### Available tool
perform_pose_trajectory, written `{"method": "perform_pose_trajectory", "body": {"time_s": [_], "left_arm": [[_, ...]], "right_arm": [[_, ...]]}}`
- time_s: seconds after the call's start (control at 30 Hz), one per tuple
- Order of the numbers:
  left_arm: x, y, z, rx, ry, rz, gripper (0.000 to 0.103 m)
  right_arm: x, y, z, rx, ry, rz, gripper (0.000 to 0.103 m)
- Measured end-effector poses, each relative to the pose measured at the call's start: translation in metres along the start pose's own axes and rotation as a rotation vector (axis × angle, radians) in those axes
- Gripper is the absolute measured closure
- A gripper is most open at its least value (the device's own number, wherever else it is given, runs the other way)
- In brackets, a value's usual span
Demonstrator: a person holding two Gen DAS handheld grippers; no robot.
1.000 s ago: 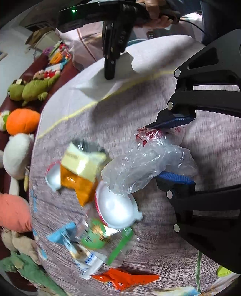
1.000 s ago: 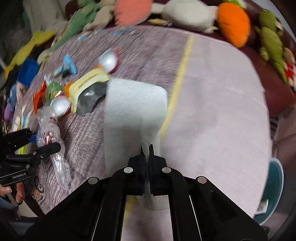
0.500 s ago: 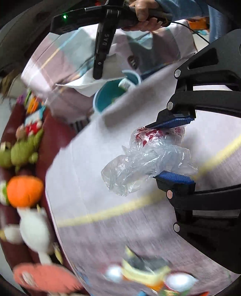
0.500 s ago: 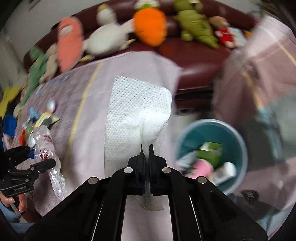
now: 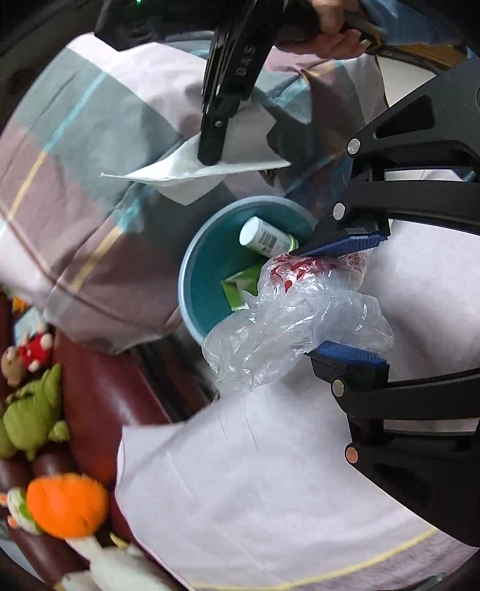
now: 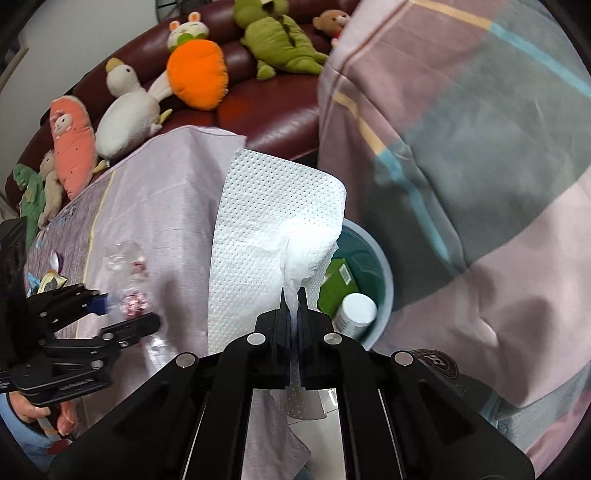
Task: Collect trash
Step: 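Carry the bag and tissue over the teal bin and open both tools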
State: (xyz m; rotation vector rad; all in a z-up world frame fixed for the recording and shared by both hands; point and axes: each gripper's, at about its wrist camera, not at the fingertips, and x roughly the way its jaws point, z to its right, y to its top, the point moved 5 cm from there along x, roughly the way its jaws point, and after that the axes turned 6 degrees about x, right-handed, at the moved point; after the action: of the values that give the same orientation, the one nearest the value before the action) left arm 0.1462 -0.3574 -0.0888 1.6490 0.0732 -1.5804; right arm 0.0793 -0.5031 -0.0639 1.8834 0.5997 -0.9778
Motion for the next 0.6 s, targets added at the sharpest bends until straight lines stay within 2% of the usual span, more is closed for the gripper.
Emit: {"method": "perform_pose_trajectory", "body": {"time_s": [0.37, 0.47, 0.53, 0.6], "left_arm": [[0.077, 0.022, -0.002, 0.023, 0.005, -0.1, 0.059], [0.085, 0.023, -0.006, 0.011, 0.015, -0.106, 0.04], [0.088, 0.023, -0.009, -0.003, 0.018, -0.107, 0.019], [0.086, 0.023, -0.012, -0.005, 0.027, -0.089, 0.016]], "right_arm": [[0.025, 0.01, 0.018, 0.027, 0.0, -0.03, 0.1], [0.032, 0.013, 0.019, 0.029, -0.002, -0.037, 0.1], [0.036, 0.014, 0.019, 0.032, -0.003, -0.042, 0.1], [0.039, 0.015, 0.018, 0.032, -0.005, -0.045, 0.1]]}}
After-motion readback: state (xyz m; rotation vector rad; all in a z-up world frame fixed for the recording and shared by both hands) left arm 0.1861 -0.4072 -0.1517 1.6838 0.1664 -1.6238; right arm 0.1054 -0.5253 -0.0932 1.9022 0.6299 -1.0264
